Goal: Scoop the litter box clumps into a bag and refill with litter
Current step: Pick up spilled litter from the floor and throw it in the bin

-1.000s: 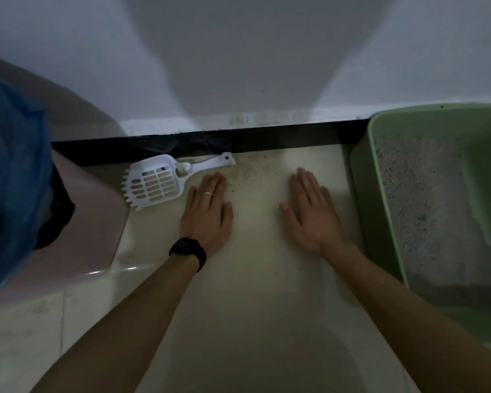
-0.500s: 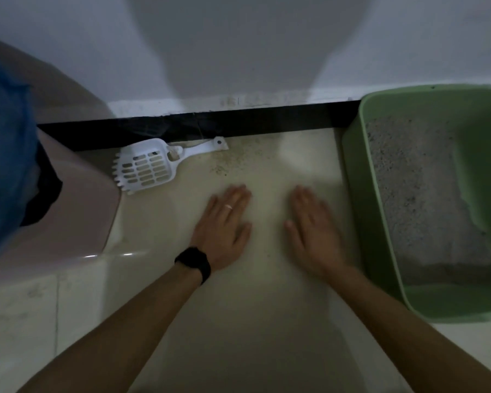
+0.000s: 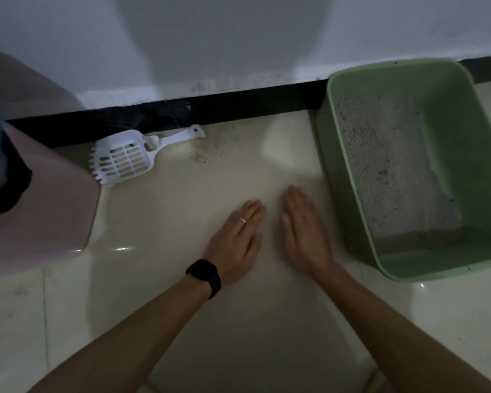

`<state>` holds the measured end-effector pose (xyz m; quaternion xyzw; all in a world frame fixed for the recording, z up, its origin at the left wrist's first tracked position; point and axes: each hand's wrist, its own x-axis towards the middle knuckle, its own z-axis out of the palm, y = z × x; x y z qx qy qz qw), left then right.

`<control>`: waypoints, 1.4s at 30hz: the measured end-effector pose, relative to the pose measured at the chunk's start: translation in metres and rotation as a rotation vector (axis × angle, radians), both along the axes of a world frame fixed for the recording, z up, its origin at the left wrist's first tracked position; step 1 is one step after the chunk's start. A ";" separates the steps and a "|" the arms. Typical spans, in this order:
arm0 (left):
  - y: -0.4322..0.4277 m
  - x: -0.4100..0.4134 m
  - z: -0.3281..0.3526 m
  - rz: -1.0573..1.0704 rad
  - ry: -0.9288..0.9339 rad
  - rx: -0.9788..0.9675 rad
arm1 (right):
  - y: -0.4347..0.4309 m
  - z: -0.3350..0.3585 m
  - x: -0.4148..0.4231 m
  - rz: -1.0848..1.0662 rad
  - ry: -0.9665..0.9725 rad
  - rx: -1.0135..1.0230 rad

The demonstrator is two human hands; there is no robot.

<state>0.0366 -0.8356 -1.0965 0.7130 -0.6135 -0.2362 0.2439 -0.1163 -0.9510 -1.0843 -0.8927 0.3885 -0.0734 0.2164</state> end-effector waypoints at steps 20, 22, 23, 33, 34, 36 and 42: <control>0.027 -0.008 0.014 0.273 0.134 0.040 | 0.028 0.002 -0.044 0.169 -0.010 0.070; 0.035 0.011 0.008 0.182 -0.078 0.088 | 0.025 0.002 -0.045 0.216 0.099 0.002; 0.039 0.018 0.005 0.129 -0.166 0.117 | 0.024 0.002 -0.043 0.224 0.138 -0.018; 0.014 0.038 0.023 0.038 -0.331 0.286 | 0.000 0.006 -0.018 0.262 0.185 -0.110; 0.011 0.037 0.024 0.044 -0.315 0.290 | -0.002 0.005 -0.015 0.271 0.168 -0.113; 0.006 0.035 0.025 0.065 -0.283 0.291 | -0.004 0.002 -0.010 0.261 0.088 -0.118; 0.015 0.016 0.007 0.158 -0.142 0.023 | -0.009 -0.013 0.006 0.188 -0.230 -0.057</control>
